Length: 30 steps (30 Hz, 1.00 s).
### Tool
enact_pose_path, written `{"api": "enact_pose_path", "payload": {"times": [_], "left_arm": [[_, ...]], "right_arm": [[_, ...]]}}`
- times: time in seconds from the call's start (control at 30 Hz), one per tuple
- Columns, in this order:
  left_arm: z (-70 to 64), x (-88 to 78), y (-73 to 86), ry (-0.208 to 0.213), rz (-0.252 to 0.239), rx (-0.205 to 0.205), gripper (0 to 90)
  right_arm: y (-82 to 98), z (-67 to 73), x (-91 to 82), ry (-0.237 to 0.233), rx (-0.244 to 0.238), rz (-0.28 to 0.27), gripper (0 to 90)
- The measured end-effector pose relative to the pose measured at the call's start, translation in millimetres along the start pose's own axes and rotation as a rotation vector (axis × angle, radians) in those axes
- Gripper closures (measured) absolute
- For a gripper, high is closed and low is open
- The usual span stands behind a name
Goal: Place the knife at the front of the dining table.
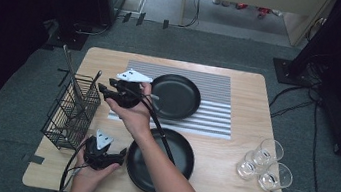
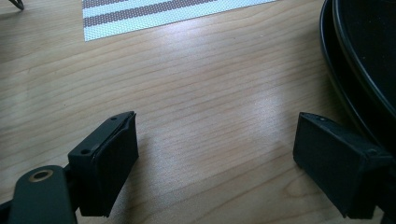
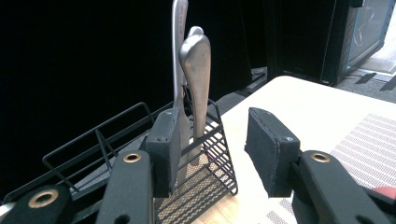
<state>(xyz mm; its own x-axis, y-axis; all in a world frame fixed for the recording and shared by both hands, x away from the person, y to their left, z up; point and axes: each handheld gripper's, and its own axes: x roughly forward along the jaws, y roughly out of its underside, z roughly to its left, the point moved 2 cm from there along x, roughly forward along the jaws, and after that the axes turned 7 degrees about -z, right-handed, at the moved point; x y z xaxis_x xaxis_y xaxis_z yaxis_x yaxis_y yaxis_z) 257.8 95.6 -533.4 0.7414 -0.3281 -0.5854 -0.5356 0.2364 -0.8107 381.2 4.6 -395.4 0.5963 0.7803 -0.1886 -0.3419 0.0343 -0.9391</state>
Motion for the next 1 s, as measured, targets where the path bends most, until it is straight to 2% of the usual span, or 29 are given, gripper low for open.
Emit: {"api": "enact_pose_path", "payload": {"times": [0.53,0.7,1.0], "left_arm": [[-0.2,0.0,-0.1,0.003,0.0,0.004,14.2],[-0.2,0.0,-0.1,0.004,0.0,0.005,14.3],[-0.3,0.1,-0.1,0.006,0.0,0.006,14.3]], "right_arm": [[-6.6,1.4,16.3,-0.015,0.01,-0.005,63.5],[-7.4,1.9,21.0,-0.043,0.021,-0.006,70.2],[-8.9,1.3,24.2,-0.046,0.027,-0.012,77.5]]}}
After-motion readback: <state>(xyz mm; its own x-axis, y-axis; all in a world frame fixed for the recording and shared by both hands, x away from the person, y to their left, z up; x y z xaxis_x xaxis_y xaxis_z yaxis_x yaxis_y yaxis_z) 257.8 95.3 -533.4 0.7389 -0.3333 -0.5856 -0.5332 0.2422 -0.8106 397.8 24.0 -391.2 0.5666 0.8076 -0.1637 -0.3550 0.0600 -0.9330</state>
